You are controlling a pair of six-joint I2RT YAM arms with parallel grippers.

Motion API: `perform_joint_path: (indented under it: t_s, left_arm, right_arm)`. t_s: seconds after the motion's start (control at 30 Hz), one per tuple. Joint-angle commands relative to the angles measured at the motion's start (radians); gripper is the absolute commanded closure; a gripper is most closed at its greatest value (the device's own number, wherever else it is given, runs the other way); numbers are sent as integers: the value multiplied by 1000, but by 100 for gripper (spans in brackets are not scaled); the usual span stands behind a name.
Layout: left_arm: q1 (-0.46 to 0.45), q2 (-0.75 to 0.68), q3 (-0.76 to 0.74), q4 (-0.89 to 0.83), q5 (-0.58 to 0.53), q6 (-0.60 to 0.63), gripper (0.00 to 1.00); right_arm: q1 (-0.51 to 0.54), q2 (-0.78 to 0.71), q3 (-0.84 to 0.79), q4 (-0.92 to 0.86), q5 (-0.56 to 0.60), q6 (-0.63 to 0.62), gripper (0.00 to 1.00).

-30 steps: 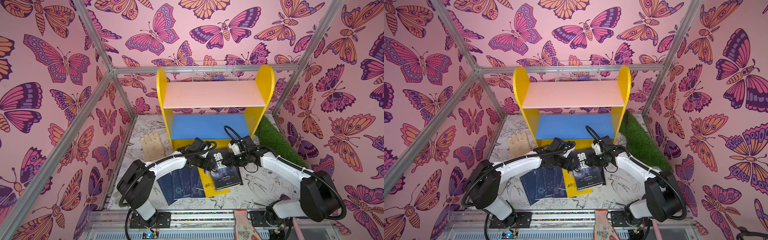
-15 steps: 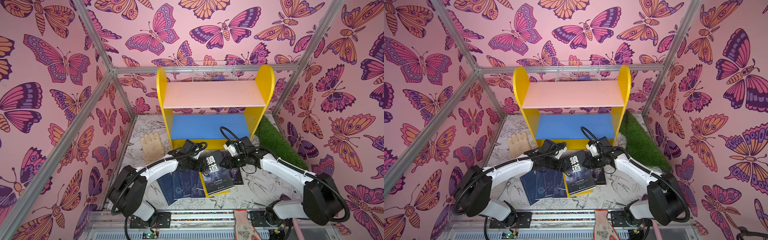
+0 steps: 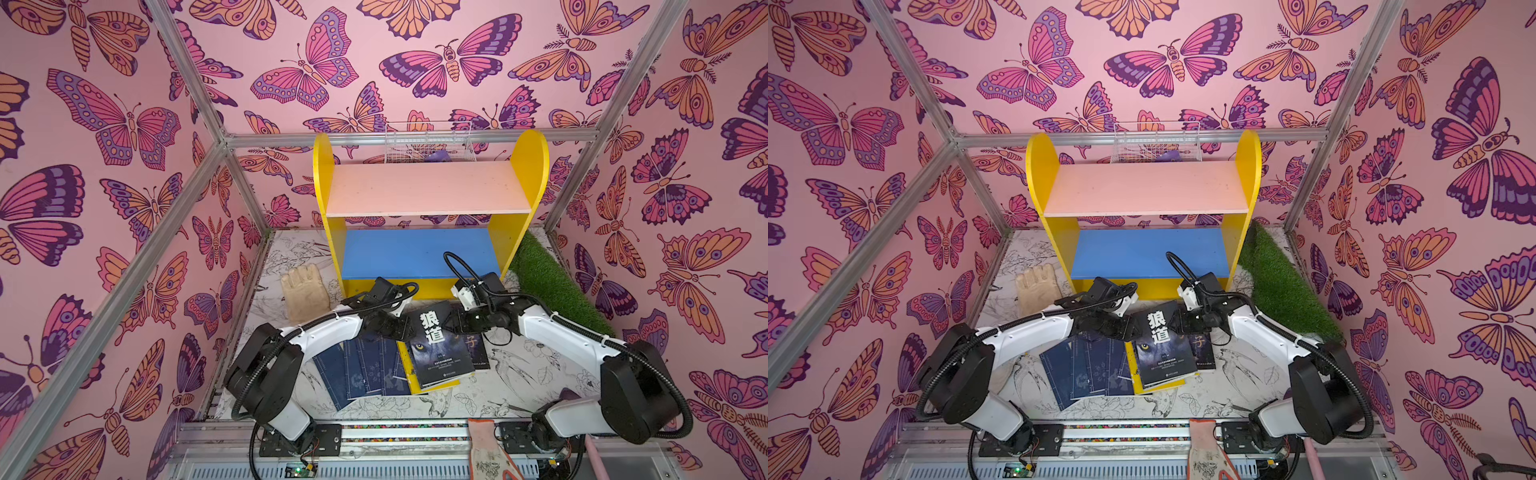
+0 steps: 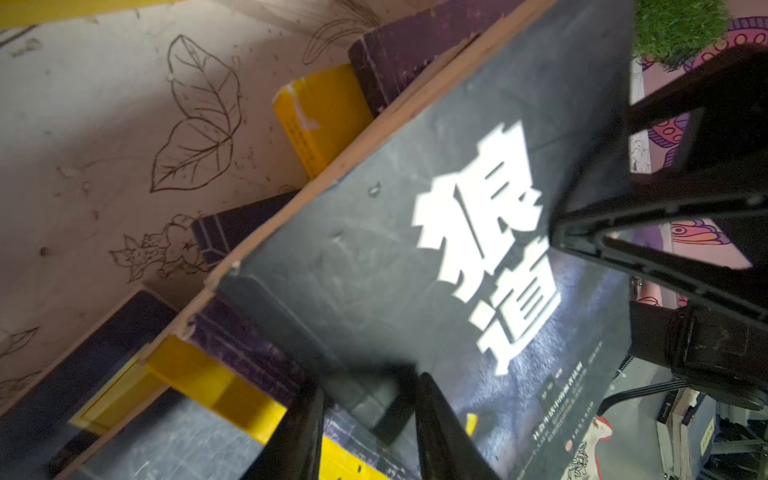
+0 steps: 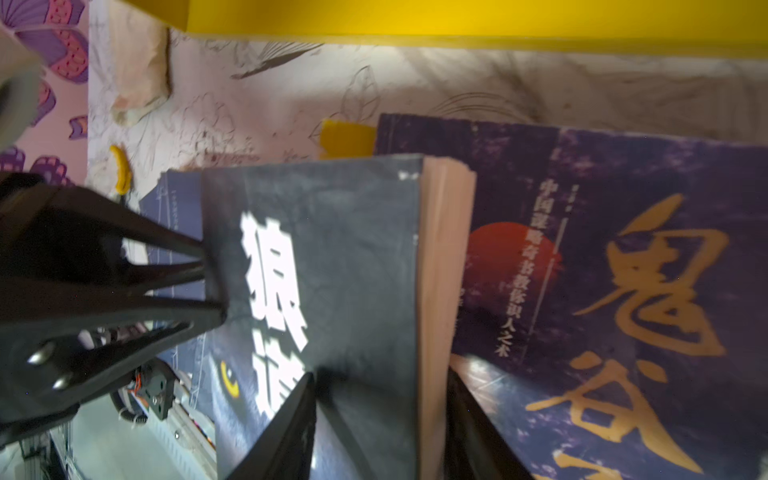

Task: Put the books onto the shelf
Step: 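Grip the black book's edges with both grippers and tilt it upright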

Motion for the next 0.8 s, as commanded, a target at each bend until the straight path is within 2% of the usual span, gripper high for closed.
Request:
perform_joint_path:
  t_s: [0.0,0.2,0.3,0.4,0.47,0.53,0.57,0.63,0.7,0.73,0.77]
  left_arm:
    - [-23,35,33,16,54,5,62]
    - [-31,93,72,28,52,2,62]
    - [-31,115,81,28,42,6,64]
    - [-31,122,78,30,29,5,68]
    - [-31,117,74,33,26,5,68]
    - [-32,107,68,39,22,5,68]
    - [-32,101,65,41,17,3,68]
    - [-28,80,57,53,8,3,67]
    - [-17,49,38,81,17,-4,65]
    - [-7,32,24,104,30,-13,62]
    - [6,13,8,131,45,-24,55]
  right_arm:
    - [-58,-49,-43,48,-10,26,50]
    - [-81,-98,-102,139,-112,18,46]
    - [-80,-88,-115,175,-156,38,47]
    - [-80,-86,-123,213,-197,64,57]
    - [-81,-98,-123,225,-199,68,71]
    - [-81,-117,-111,203,-177,48,88]
    - [-81,-125,-102,187,-162,36,94]
    - [-81,-150,-85,150,-119,18,100]
    - [-81,-174,-70,126,-74,12,100]
    - [-83,-188,-65,120,-59,15,100]
    - [-84,-194,-60,118,-59,12,100]
